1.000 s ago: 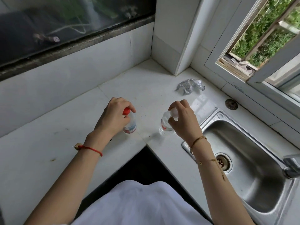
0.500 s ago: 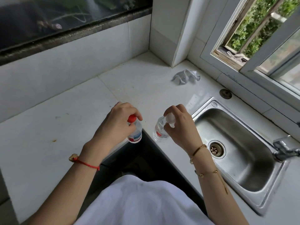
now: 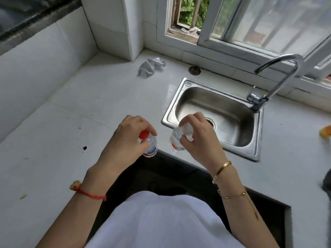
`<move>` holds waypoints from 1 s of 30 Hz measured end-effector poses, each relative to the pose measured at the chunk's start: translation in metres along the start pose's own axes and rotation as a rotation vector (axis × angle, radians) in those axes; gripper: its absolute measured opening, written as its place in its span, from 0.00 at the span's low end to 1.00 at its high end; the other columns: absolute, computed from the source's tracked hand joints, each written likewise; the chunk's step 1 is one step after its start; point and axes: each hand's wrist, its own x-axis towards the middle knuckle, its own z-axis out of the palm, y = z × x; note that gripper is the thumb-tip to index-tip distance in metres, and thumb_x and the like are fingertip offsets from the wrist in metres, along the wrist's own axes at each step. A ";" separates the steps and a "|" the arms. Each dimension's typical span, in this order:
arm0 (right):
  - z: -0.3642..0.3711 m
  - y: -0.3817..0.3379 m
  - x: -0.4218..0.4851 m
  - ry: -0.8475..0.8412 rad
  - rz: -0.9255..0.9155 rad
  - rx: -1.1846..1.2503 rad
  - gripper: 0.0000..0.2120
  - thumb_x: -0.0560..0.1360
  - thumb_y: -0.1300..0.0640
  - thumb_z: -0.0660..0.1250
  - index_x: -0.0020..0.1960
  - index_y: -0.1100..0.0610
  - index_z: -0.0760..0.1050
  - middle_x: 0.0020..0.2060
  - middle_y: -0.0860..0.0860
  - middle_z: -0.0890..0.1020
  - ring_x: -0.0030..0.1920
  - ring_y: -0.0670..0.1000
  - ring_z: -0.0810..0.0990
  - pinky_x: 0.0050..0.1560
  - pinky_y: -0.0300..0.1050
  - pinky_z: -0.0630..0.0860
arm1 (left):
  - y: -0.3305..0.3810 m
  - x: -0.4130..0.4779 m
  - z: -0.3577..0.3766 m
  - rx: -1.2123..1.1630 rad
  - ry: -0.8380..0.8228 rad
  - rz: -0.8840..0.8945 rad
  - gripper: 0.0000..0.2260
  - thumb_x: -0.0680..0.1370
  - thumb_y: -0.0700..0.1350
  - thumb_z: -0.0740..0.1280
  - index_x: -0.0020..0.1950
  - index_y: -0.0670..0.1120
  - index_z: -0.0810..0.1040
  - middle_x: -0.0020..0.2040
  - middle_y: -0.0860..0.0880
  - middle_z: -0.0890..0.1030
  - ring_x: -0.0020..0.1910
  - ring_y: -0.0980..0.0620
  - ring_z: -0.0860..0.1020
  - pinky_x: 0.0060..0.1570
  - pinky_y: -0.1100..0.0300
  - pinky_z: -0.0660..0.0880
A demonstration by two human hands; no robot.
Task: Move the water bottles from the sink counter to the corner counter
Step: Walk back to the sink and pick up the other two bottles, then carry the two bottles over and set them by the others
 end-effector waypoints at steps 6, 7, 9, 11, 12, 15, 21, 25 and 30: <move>-0.007 -0.003 -0.060 0.149 0.215 -0.012 0.12 0.69 0.60 0.69 0.49 0.53 0.71 0.49 0.47 0.70 0.43 0.49 0.73 0.40 0.32 0.69 | 0.018 -0.008 0.006 -0.010 -0.133 0.186 0.13 0.68 0.39 0.72 0.49 0.54 0.80 0.51 0.55 0.78 0.52 0.57 0.72 0.47 0.66 0.71; -0.008 -0.004 -0.073 0.173 0.256 -0.019 0.12 0.69 0.60 0.69 0.50 0.53 0.71 0.49 0.47 0.70 0.43 0.48 0.73 0.40 0.30 0.68 | 0.022 -0.010 0.007 -0.020 -0.155 0.220 0.14 0.68 0.39 0.72 0.49 0.54 0.79 0.50 0.55 0.78 0.51 0.57 0.72 0.48 0.66 0.71; -0.008 -0.008 -0.097 0.225 0.334 -0.018 0.11 0.69 0.59 0.69 0.50 0.53 0.72 0.50 0.47 0.71 0.43 0.47 0.73 0.41 0.26 0.66 | 0.028 -0.016 0.010 -0.036 -0.203 0.293 0.14 0.68 0.39 0.72 0.50 0.54 0.79 0.50 0.55 0.78 0.51 0.57 0.72 0.48 0.68 0.69; -0.008 -0.014 -0.122 0.275 0.401 -0.018 0.10 0.70 0.59 0.69 0.50 0.54 0.72 0.50 0.49 0.72 0.44 0.47 0.73 0.42 0.28 0.67 | 0.034 -0.023 0.015 -0.056 -0.252 0.365 0.15 0.68 0.39 0.71 0.50 0.54 0.79 0.50 0.56 0.77 0.51 0.57 0.72 0.48 0.70 0.68; -0.008 -0.017 -0.135 0.298 0.435 -0.021 0.10 0.71 0.59 0.69 0.50 0.54 0.73 0.51 0.49 0.73 0.44 0.47 0.74 0.43 0.30 0.69 | 0.037 -0.027 0.018 -0.061 -0.273 0.401 0.15 0.68 0.39 0.71 0.50 0.54 0.79 0.49 0.57 0.77 0.52 0.57 0.72 0.48 0.70 0.68; -0.007 -0.027 -0.174 0.367 0.548 -0.036 0.11 0.70 0.60 0.70 0.51 0.55 0.73 0.51 0.51 0.73 0.46 0.48 0.75 0.46 0.35 0.72 | 0.049 -0.039 0.026 -0.061 -0.335 0.515 0.15 0.67 0.38 0.72 0.50 0.54 0.80 0.49 0.57 0.77 0.52 0.56 0.73 0.50 0.66 0.72; -0.001 -0.046 -0.253 0.511 0.766 -0.059 0.12 0.70 0.61 0.70 0.51 0.53 0.73 0.51 0.50 0.73 0.46 0.46 0.75 0.41 0.27 0.67 | 0.080 -0.069 0.045 -0.063 -0.503 0.733 0.17 0.67 0.36 0.72 0.50 0.54 0.80 0.50 0.54 0.79 0.54 0.55 0.73 0.48 0.64 0.73; 0.003 -0.058 -0.303 0.615 0.900 -0.090 0.11 0.68 0.61 0.70 0.48 0.53 0.73 0.50 0.49 0.73 0.44 0.46 0.75 0.39 0.26 0.66 | 0.103 -0.094 0.060 -0.043 -0.590 0.874 0.17 0.67 0.37 0.71 0.50 0.55 0.80 0.51 0.56 0.79 0.53 0.57 0.72 0.45 0.70 0.67; 0.006 -0.077 -0.365 0.757 1.054 -0.105 0.11 0.68 0.62 0.70 0.48 0.54 0.73 0.49 0.49 0.73 0.44 0.48 0.77 0.44 0.42 0.80 | 0.138 -0.135 0.079 -0.035 -0.675 1.069 0.16 0.67 0.38 0.71 0.50 0.55 0.79 0.51 0.56 0.80 0.52 0.55 0.73 0.45 0.65 0.70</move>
